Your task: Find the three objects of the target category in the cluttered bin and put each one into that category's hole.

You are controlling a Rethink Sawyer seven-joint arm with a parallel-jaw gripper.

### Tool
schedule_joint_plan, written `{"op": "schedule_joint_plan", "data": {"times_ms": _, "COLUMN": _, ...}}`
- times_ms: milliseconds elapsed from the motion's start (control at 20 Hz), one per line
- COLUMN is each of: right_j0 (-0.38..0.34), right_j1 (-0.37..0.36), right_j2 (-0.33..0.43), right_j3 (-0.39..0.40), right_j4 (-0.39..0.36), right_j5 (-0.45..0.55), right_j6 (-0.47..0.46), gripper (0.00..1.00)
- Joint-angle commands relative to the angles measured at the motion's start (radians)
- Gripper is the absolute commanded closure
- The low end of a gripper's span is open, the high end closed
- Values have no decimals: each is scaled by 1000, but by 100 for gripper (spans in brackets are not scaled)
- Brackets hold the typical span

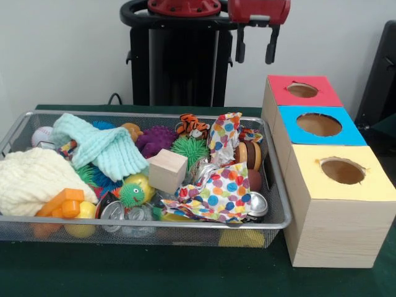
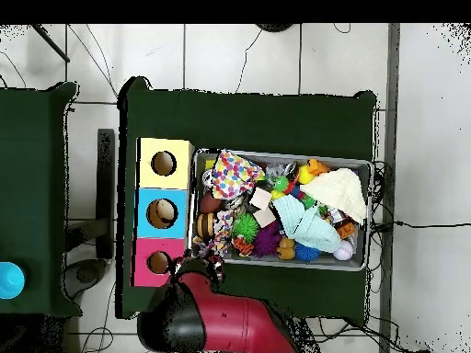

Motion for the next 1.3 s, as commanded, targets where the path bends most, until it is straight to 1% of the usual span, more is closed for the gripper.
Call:
{"op": "schedule_joint_plan", "data": {"times_ms": 50, "right_j0": -41, "right_j1": 170, "right_j2": 10, "right_j3": -1, "right_j4": -76, "right_j5": -145, "right_j6": 143, "gripper": 0}}
{"op": "schedule_joint_plan", "data": {"times_ms": 300, "right_j0": -72, "right_j1": 235, "right_j2": 24, "right_j3": -11, "right_j4": -98, "right_j5": -198, "right_j6": 137, "gripper": 0}}
{"op": "schedule_joint_plan", "data": {"times_ms": 500, "right_j0": -75, "right_j1": 306, "right_j2": 19, "right_j3": -23, "right_j4": -110, "right_j5": -270, "right_j6": 155, "gripper": 0}}
{"op": "schedule_joint_plan", "data": {"times_ms": 750, "right_j0": -72, "right_j1": 395, "right_j2": 0, "right_j3": -56, "right_j4": -114, "right_j5": -333, "right_j6": 164, "gripper": 0}}
{"op": "schedule_joint_plan", "data": {"times_ms": 900, "right_j0": -75, "right_j1": 446, "right_j2": -6, "right_j3": -58, "right_j4": -123, "right_j5": -386, "right_j6": 173, "gripper": 0}}
{"op": "schedule_joint_plan", "data": {"times_ms": 1200, "right_j0": -66, "right_j1": 567, "right_j2": -18, "right_j3": -99, "right_j4": -109, "right_j5": -486, "right_j6": 191, "gripper": 0}}
{"op": "schedule_joint_plan", "data": {"times_ms": 1300, "right_j0": -61, "right_j1": 590, "right_j2": -20, "right_j3": -105, "right_j4": -102, "right_j5": -509, "right_j6": 193, "gripper": 0}}
